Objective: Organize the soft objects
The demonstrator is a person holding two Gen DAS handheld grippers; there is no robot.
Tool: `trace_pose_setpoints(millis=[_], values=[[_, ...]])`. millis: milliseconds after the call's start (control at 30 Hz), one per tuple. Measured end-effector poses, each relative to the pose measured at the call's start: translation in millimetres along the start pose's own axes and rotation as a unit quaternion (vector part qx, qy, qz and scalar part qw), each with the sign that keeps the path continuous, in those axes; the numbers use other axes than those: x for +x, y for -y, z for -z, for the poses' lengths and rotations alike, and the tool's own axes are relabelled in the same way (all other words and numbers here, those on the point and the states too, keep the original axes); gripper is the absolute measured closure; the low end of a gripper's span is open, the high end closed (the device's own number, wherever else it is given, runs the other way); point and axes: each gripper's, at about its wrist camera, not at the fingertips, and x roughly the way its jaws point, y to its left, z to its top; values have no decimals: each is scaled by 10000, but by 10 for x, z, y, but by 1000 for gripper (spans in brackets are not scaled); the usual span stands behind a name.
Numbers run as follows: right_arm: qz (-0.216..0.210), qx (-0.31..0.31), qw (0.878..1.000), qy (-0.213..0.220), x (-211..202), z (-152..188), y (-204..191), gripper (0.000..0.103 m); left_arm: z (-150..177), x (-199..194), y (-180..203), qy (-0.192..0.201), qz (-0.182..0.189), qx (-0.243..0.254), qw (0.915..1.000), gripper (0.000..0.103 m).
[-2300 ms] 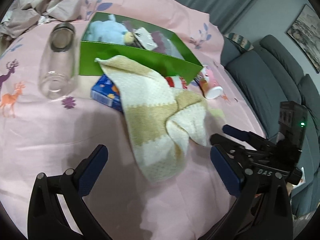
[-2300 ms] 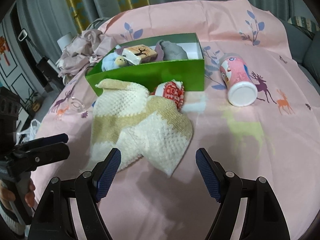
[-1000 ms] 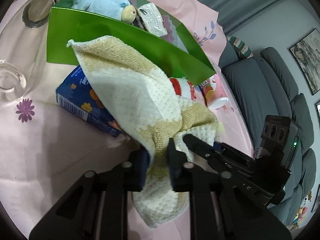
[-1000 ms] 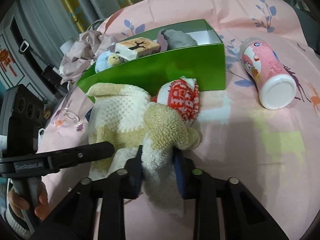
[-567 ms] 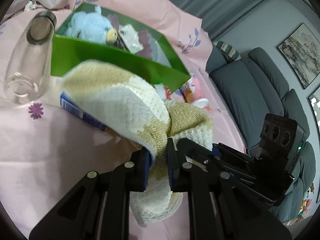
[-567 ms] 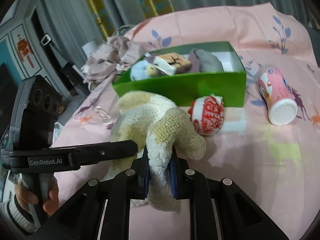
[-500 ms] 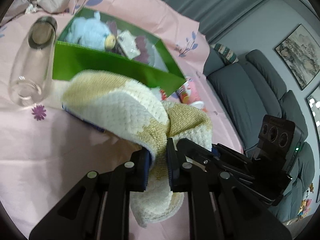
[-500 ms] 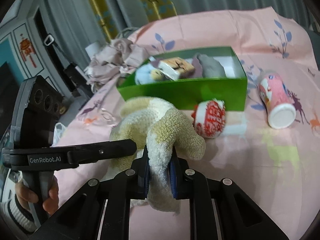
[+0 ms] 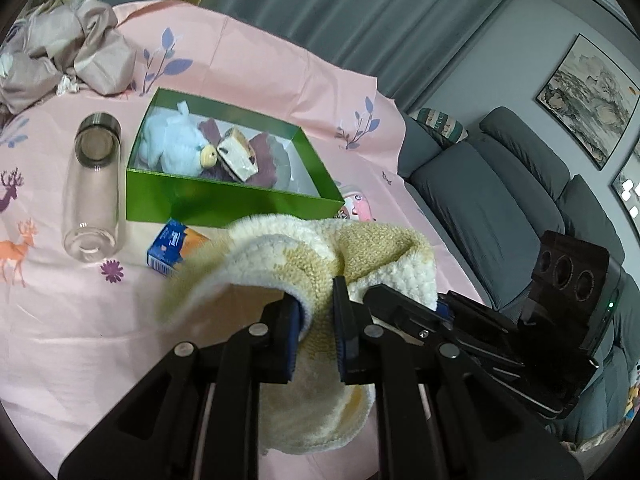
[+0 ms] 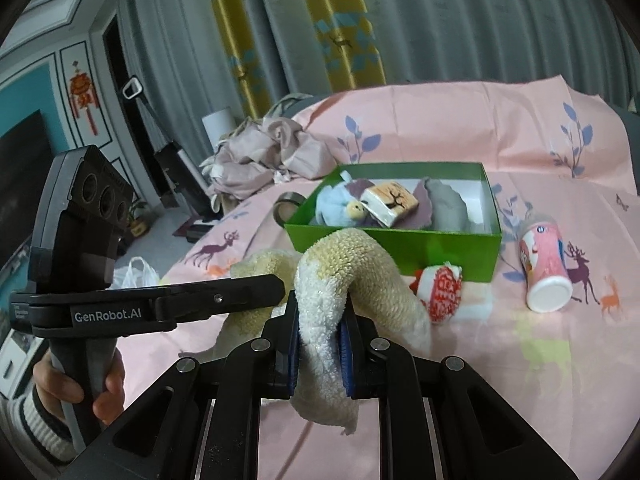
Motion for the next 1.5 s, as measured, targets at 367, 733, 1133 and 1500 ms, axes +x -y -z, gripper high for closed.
trace_pose_setpoints(millis=[367, 733, 1133, 1500], values=[[-33, -144, 9998, 113, -13, -100, -81, 85, -126, -96, 46, 200, 108, 126, 9997, 91], [-24, -417, 9984, 372, 56, -375, -122, 85, -391, -58, 78, 368, 30, 337, 9988, 92], [53, -511, 9957, 770, 127, -781, -39, 85, -895, 51, 113, 565, -31, 631, 9964, 92], [147, -505, 9941, 947, 403, -1148, 192, 85, -1292, 354, -33, 557, -67, 618, 9965, 92]])
